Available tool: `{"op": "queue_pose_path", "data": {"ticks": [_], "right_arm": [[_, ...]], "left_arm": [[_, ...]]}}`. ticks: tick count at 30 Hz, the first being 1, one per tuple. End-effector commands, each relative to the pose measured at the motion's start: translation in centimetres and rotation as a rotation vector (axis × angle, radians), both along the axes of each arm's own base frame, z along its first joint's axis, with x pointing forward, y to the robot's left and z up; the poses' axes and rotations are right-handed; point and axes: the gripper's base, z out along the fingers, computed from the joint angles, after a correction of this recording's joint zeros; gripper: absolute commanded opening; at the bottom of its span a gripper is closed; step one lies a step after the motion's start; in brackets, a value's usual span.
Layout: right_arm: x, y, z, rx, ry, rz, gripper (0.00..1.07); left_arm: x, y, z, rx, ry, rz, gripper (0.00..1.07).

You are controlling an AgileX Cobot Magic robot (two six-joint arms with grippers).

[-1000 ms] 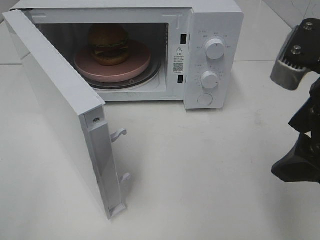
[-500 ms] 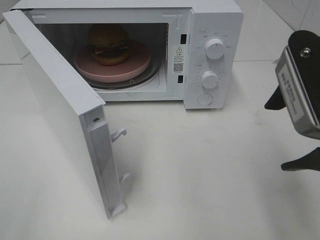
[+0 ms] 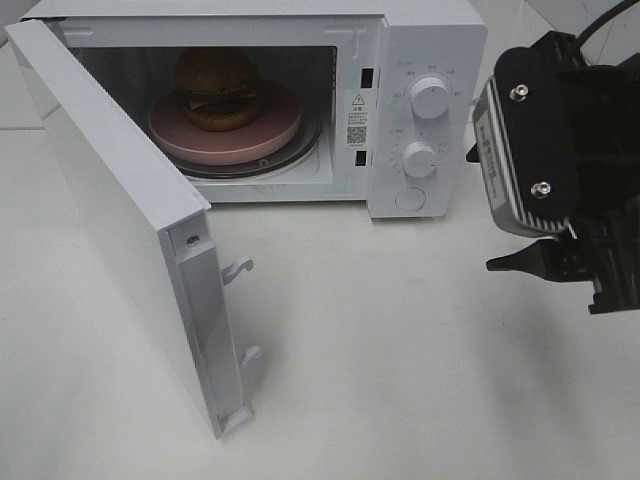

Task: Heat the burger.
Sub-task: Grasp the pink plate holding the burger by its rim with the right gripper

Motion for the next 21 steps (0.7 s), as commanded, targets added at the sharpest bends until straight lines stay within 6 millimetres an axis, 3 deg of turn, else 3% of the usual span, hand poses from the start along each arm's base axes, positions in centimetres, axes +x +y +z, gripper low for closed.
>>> {"op": "queue_pose_path", "data": {"ticks": [1,9,11,21], "right_arm": [[0.7,0.5,0.1,0.003,-0.01,0.006,0.79],[2.7,3.7,-0.4,-0.003,0.007,0.058,0.83],[4.1,4.9,-0.8,-0.01,0.009,0.068,0.83],[7.2,6.8,-1.8,-0.024,-0.057,0.094,0.82]], "left_arm": [[-0.2,0.0,0.1,-0.006,-0.028,0.003,1.0],[-0.2,0.0,0.1,-0.006,-0.028,0.003,1.0],[-0.2,0.0,0.1,-0.006,-0.028,0.003,1.0],[-0.2,0.0,0.1,-0.006,-0.028,0.003,1.0]]}}
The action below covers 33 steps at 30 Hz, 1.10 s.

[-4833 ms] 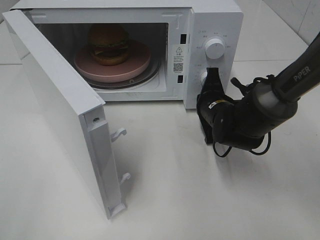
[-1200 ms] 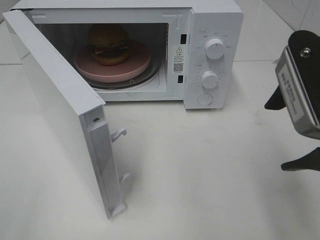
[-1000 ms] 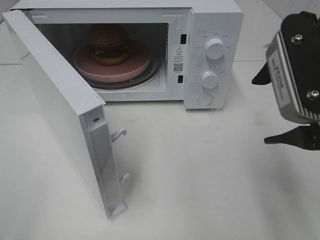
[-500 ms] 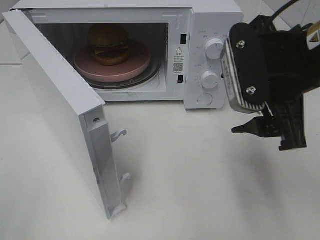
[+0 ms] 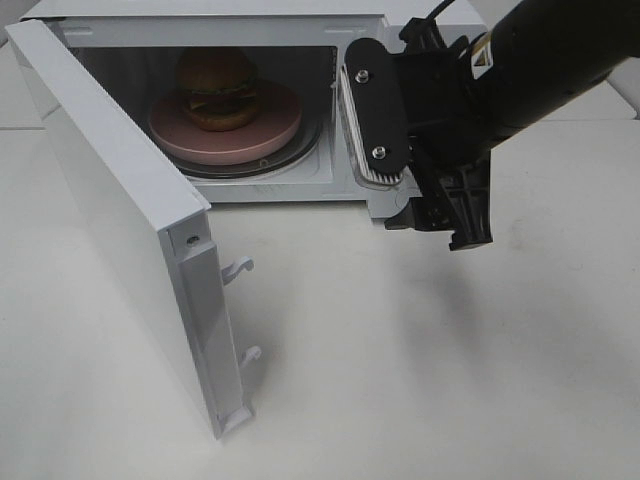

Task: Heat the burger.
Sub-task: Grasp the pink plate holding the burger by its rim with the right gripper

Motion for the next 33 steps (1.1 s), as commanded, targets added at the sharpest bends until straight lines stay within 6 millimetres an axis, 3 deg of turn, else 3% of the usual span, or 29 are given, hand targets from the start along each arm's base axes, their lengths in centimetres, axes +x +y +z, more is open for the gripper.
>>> {"op": "queue_pose_path", "data": {"ticks": [1,12,22,33], "right_arm": [[1.3,1.0,-0.3,0.007,-0.035,0.016,0.82],[3.9,2.8,-1.7,-0.009,-0.057,0.032,0.81],[4.1,4.9,-3.1,-0.002,-0.08,0.075,0.81],[6.3,6.6,-3.9,0.028,-0.079,0.043,0.8]], "left_arm": [[-0.2,0.0,0.1,-0.006,-0.028,0.003,1.0],[-0.2,0.0,0.1,-0.006,-0.028,0.003,1.0],[-0.2,0.0,0.1,-0.006,-0.028,0.003,1.0],[-0.2,0.0,0.1,-0.006,-0.028,0.003,1.0]]}}
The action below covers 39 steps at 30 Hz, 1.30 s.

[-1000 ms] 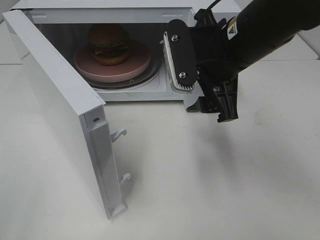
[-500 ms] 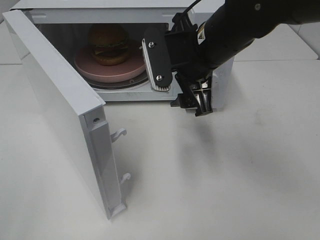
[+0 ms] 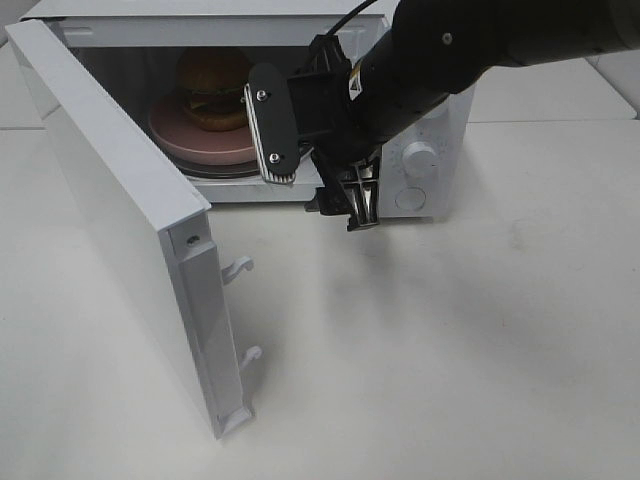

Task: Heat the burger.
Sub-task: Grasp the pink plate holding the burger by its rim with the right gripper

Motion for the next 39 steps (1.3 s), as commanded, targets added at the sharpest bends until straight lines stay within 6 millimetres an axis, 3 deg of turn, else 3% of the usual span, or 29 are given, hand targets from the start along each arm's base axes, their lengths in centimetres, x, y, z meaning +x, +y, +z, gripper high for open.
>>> {"op": "queue_pose_path", "data": {"ticks": [1,39], "right_arm": [[0.4,0.6,0.1,0.016,-0.012,-0.004,0.8],[7.7,5.6,-4.9,0.009,-0.01,-0.089,0.78]], "left_arm": [[-0.2,0.0,0.1,-0.006,-0.028,0.003,1.0],[-0.2,0.0,0.1,-0.005,-0.028,0.003,1.0]]}}
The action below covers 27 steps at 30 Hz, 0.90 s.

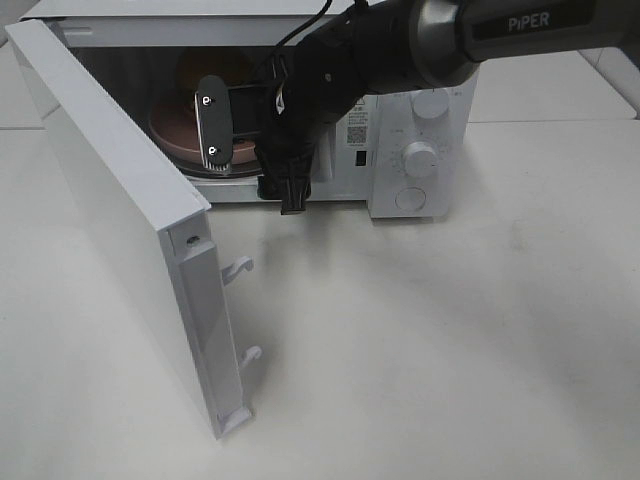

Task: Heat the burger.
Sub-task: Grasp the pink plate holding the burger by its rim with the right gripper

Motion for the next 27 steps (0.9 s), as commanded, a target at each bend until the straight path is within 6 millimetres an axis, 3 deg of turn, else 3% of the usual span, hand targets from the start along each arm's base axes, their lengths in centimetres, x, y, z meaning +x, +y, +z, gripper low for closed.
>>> {"op": "queue_pose_path", "data": {"ticks": [1,15,27], "right_arm": [[0.3,0.4,0.0,-0.012,0.006,-0.01,0.78],[2.4,1.8,-1.7,0.0,0.002,-0.042,0.76],[3.2,2.4,-2.0,0.002,-0.003,-0.048,0.76]], "left_arm": [[-0.2,0.0,0.1,-0.005,-0.028,0.003,1.0],[-0.2,0.0,0.1,-0.004,-0.028,0.004,1.0],[-0.2,0.0,0.1,-0.003,-0.028,0.005,1.0]]}}
